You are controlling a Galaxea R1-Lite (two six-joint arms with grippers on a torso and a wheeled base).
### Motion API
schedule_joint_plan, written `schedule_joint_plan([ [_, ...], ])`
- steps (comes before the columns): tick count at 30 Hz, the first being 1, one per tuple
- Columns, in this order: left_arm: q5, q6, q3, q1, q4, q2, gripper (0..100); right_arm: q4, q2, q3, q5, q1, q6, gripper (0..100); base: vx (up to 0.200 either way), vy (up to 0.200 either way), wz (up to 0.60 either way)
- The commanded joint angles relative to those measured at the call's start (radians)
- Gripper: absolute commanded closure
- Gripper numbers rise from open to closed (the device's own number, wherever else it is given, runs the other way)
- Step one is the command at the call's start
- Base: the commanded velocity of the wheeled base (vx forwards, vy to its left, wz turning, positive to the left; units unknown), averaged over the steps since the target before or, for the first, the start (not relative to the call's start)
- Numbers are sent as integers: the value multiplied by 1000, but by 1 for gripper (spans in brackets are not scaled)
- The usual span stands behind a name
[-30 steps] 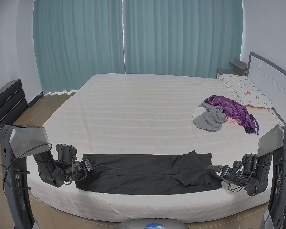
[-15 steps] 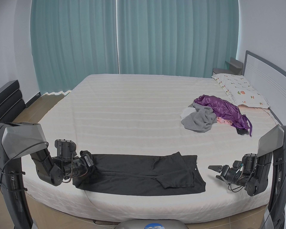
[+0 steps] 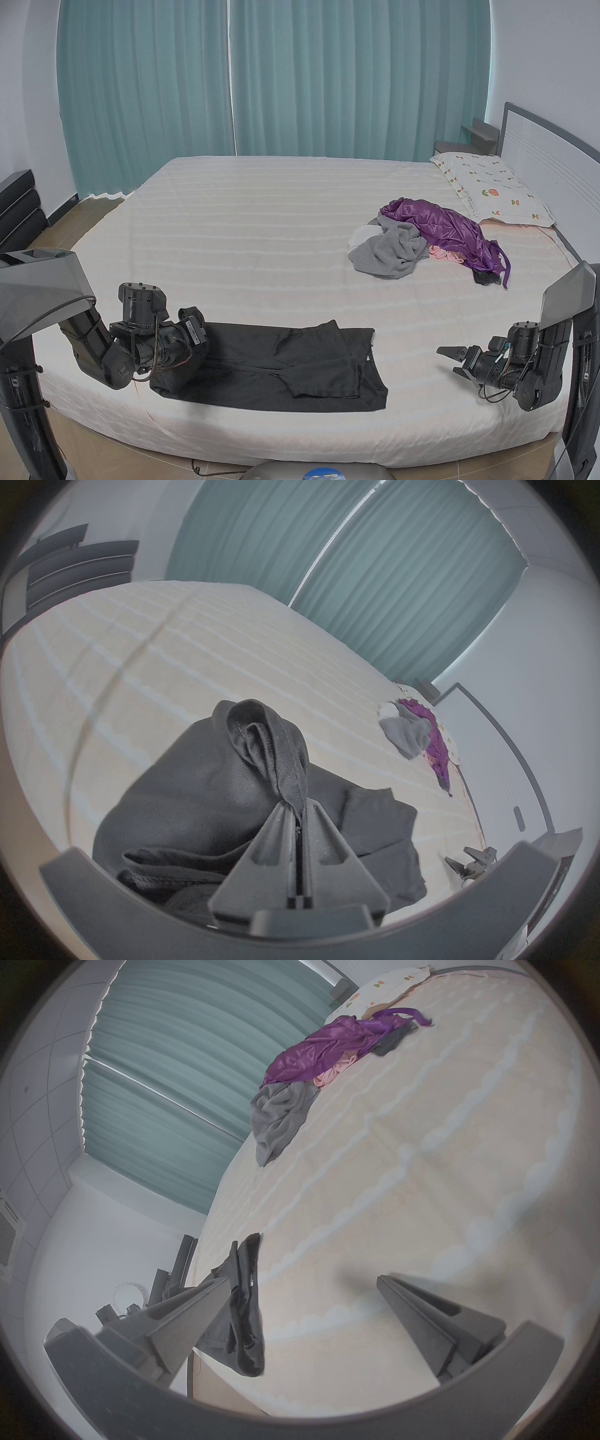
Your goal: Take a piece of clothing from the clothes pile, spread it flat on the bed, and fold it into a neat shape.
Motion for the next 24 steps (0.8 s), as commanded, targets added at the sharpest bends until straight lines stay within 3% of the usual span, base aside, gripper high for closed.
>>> schedule_joint_plan([
  [1,0,-6,-15,-35,23,-45,100,-15,1,0,0,0,-1,0,0,-200,0],
  [12,10,-9,-105,-123,125,-16,100,-15,1,2,0,0,-1,0,0,-200,0],
  [18,82,-38,-180,-169,147,44,100,-15,1,2,0,2,-1,0,0,-200,0],
  [24,86,-43,-211,-202,193,54,100,-15,1,2,0,2,-1,0,0,0,0],
])
